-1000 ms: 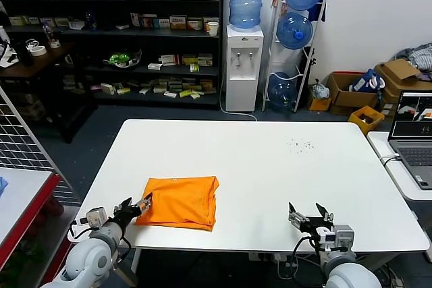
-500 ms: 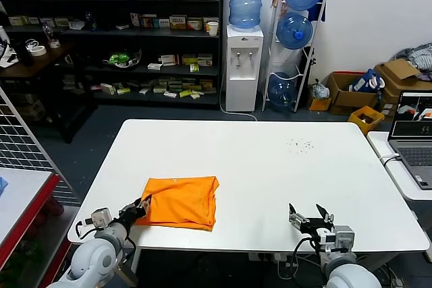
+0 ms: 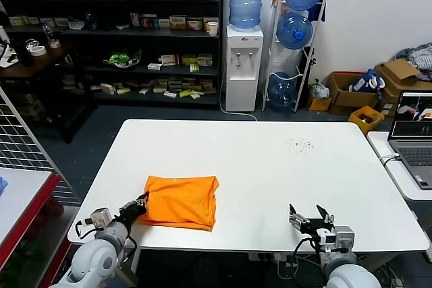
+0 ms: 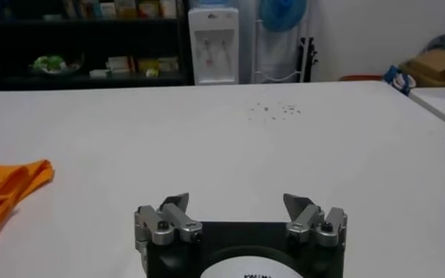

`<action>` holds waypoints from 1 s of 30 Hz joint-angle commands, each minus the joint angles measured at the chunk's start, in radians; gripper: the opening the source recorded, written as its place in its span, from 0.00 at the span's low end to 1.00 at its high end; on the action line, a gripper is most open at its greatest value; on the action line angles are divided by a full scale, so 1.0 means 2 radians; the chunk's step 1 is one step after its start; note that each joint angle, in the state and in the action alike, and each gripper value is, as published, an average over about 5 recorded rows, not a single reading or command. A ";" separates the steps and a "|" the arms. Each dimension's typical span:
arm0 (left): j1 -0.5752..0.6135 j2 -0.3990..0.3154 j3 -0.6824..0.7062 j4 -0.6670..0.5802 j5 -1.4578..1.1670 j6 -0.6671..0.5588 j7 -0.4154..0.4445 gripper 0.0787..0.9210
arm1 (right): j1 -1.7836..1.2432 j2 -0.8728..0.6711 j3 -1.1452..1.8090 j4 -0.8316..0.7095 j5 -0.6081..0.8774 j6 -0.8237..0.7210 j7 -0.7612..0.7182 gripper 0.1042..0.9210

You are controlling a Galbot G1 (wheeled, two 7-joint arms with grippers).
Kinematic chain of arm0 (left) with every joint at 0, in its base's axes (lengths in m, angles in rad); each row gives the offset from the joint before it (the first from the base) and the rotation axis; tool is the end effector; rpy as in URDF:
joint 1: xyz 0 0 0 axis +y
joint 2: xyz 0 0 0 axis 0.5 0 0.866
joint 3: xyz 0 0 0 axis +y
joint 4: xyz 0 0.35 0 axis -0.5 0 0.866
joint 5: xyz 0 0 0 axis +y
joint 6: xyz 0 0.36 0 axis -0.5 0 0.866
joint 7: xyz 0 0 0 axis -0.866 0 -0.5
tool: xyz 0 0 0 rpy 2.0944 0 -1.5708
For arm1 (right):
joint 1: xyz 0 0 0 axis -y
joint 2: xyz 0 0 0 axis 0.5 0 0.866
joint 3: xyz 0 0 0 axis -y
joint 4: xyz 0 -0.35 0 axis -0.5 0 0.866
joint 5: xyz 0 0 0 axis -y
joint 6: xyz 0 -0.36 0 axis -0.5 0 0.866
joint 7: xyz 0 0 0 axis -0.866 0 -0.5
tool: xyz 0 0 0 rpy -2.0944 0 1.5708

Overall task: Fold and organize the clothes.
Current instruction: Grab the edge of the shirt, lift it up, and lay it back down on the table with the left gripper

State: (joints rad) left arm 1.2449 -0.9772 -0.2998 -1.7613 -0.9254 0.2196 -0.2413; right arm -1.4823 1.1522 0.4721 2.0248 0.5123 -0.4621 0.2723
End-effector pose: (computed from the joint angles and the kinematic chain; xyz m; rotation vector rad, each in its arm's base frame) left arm 0.2835 0.0926 -0.3398 -0.0882 -2.6483 0.4013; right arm 0.2162 -0.0629 -0.3015 -0.0196 -2.6249 -0.0413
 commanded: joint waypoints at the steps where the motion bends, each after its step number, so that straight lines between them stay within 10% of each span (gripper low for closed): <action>1: 0.015 0.031 -0.032 -0.127 0.071 0.015 -0.036 0.03 | 0.002 0.000 0.000 -0.001 0.000 0.002 -0.002 0.88; 19: 0.035 0.185 -0.137 -0.048 0.044 0.007 -0.043 0.03 | 0.009 -0.002 0.000 -0.008 0.001 0.017 -0.011 0.88; 30: 0.014 0.131 -0.046 -0.117 -0.066 0.029 -0.114 0.03 | 0.003 0.005 0.008 -0.008 -0.005 0.021 -0.011 0.88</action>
State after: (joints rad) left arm 1.3127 -0.6720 -0.5157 -1.8900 -0.8683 0.2425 -0.3385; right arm -1.4653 1.1530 0.4791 2.0055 0.5085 -0.4219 0.2497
